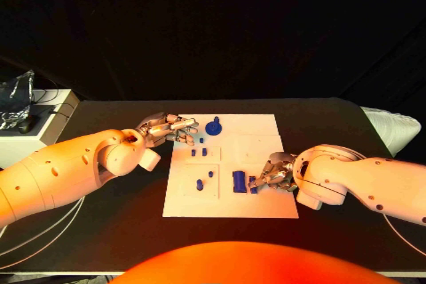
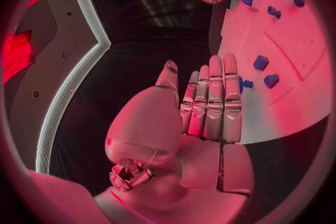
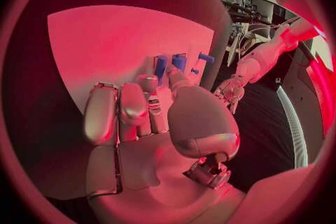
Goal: Assemble the parts on the task board
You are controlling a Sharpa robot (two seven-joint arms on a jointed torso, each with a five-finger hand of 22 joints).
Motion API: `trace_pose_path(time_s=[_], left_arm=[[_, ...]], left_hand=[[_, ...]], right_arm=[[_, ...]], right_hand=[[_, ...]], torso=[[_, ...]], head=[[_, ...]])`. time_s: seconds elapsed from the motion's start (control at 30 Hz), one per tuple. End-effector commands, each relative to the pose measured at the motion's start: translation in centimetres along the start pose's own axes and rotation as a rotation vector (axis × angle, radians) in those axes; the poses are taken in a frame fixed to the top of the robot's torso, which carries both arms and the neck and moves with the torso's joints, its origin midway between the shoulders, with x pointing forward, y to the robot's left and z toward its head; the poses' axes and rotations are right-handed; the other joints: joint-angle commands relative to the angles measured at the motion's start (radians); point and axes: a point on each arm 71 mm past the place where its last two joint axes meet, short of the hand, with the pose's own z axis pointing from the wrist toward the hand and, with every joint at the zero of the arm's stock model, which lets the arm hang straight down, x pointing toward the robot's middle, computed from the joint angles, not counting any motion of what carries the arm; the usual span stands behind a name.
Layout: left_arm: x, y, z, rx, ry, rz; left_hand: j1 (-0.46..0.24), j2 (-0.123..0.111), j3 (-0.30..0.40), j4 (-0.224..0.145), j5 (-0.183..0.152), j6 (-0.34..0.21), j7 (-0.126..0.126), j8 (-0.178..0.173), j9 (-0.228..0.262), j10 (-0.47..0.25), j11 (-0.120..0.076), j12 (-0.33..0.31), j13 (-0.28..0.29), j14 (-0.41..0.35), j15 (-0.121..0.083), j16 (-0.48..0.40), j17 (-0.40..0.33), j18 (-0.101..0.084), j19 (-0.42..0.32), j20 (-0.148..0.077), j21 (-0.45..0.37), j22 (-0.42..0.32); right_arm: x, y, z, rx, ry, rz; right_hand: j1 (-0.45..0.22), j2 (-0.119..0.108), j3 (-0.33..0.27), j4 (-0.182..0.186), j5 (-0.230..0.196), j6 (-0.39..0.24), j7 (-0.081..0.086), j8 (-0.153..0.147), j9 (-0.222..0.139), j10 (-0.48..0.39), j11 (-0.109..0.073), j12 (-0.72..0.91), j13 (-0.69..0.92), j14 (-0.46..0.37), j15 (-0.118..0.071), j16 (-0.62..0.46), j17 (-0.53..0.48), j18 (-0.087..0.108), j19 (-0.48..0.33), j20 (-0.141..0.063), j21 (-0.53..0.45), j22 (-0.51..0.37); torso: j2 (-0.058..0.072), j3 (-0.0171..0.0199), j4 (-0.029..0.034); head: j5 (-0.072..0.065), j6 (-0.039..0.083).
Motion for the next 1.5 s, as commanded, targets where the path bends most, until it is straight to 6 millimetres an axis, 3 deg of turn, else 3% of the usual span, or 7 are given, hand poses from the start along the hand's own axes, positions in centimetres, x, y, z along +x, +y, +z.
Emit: trace_pose_path(time_s=[0.03,0.6,0.83,1.03,1.13,1.37,1.5], left_arm=[[0.2,-0.1,0.0,0.005,0.022,-0.001],[0.3,0.0,0.0,0.003,0.025,0.005],[0.2,0.0,0.0,0.003,0.023,0.006],[0.2,0.0,0.0,0.003,0.023,0.007],[0.2,0.0,0.0,0.003,0.024,0.007],[0.2,0.0,0.0,0.001,0.023,0.007],[0.2,0.1,0.0,0.000,0.023,0.006]], left_hand=[[0.004,0.008,-0.001,-0.004,0.005,-0.005,0.001,0.001,0.001,-0.008,-0.001,-0.001,0.000,-0.006,0.004,0.000,-0.002,-0.003,-0.007,-0.003,0.006,-0.002],[0.006,0.007,-0.001,-0.004,0.005,-0.005,0.001,0.000,0.001,-0.008,-0.001,-0.001,0.000,-0.006,0.004,-0.001,-0.002,-0.003,-0.007,-0.003,0.006,-0.002],[0.007,0.007,0.000,-0.005,0.005,-0.005,0.001,0.000,0.001,-0.008,-0.001,-0.001,0.000,-0.006,0.004,0.000,-0.002,-0.003,-0.007,-0.003,0.007,-0.003],[0.007,0.007,0.000,-0.005,0.005,-0.005,0.001,0.000,0.001,-0.008,-0.001,-0.001,0.000,-0.006,0.004,0.000,-0.002,-0.003,-0.007,-0.003,0.007,-0.003],[0.009,0.007,0.000,-0.006,0.005,-0.005,0.001,0.001,0.001,-0.008,-0.002,-0.001,0.000,-0.006,0.003,0.000,-0.002,-0.003,-0.007,-0.003,0.007,-0.004],[0.009,0.007,0.000,-0.006,0.005,-0.005,0.001,0.001,0.001,-0.008,-0.002,-0.001,0.000,-0.006,0.003,0.000,-0.002,-0.003,-0.007,-0.003,0.007,-0.004],[0.009,0.007,0.000,-0.006,0.005,-0.005,0.001,0.001,0.001,-0.008,-0.002,-0.001,0.000,-0.006,0.003,0.000,-0.002,-0.003,-0.007,-0.003,0.007,-0.004]], right_arm=[[0.2,0.1,0.1,-0.013,-0.001,0.002],[0.1,0.1,-0.2,-0.026,-0.015,0.009],[0.1,-0.4,-0.6,-0.037,-0.020,0.004],[0.1,-1.1,-1.1,-0.052,-0.019,0.003],[0.2,-1.3,-1.3,-0.059,-0.016,0.004],[0.5,-1.7,-1.6,-0.066,-0.010,0.009],[0.6,-1.9,-1.6,-0.062,-0.006,0.010]], right_hand=[[-0.005,-0.002,-0.002,0.014,-0.004,0.001,0.001,-0.001,0.004,0.006,-0.001,0.003,-0.001,0.002,-0.003,0.005,-0.002,0.003,0.079,-0.004,0.005,0.177],[-0.006,-0.017,-0.009,0.021,-0.022,-0.002,0.002,-0.002,0.007,0.005,0.000,0.003,0.000,0.002,-0.002,0.004,-0.005,0.004,0.079,-0.004,0.002,0.176],[0.013,-0.035,-0.007,0.003,-0.081,0.001,0.001,0.001,0.010,0.007,0.000,0.004,0.000,0.002,-0.003,0.005,-0.005,0.004,0.079,-0.003,0.003,0.176],[0.038,-0.068,0.016,-0.016,-0.185,0.016,-0.007,0.017,0.021,0.009,-0.004,0.006,0.000,0.002,-0.006,0.006,-0.004,0.002,0.079,-0.006,0.006,0.177],[0.045,-0.082,0.030,-0.012,-0.212,0.018,-0.009,0.025,0.025,0.010,-0.005,0.006,0.000,0.002,-0.007,0.006,-0.003,0.002,0.079,-0.007,0.007,0.177],[0.048,-0.099,0.047,0.008,-0.236,0.016,-0.011,0.040,0.034,0.012,-0.007,0.006,0.000,0.002,-0.008,0.007,-0.001,0.001,0.079,-0.009,0.008,0.178],[0.051,-0.097,0.050,0.011,-0.236,0.017,-0.012,0.043,0.035,0.012,-0.008,0.007,0.000,0.002,-0.008,0.007,-0.001,0.000,0.079,-0.009,0.010,0.178]], torso=[[0.000,-0.0001,0.0003],[0.000,-0.0002,0.0009],[0.000,0.0001,0.0002],[0.000,0.0008,-0.0007],[0.000,0.0012,-0.0009],[0.000,0.0009,-0.0004],[0.000,0.0002,0.0001]], head=[[0.000,0.000],[0.001,0.000],[0.003,0.000],[0.002,0.000],[0.002,0.000],[0.000,0.000],[-0.001,0.000]])
